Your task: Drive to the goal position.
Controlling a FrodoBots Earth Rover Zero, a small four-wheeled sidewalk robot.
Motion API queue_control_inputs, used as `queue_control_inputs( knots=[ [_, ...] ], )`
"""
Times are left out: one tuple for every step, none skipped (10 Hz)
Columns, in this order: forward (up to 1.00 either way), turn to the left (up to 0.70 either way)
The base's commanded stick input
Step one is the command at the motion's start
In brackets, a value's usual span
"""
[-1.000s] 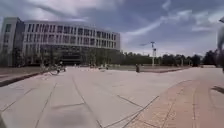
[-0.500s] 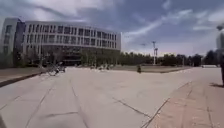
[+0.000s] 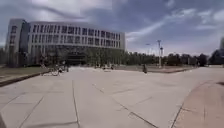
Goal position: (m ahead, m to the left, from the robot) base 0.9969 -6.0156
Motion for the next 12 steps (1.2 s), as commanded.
queue_control_inputs(
  knots=[
    [0.60, 0.00],
    [0.60, 0.00],
    [0.60, 0.00],
    [0.60, 0.00],
    [0.60, 0.09],
    [0.60, 0.14],
    [0.60, 0.15],
    [0.60, 0.15],
    [0.60, 0.15],
    [0.60, 0.15],
    [0.60, 0.15],
    [0.60, 0.11]
  ],
)
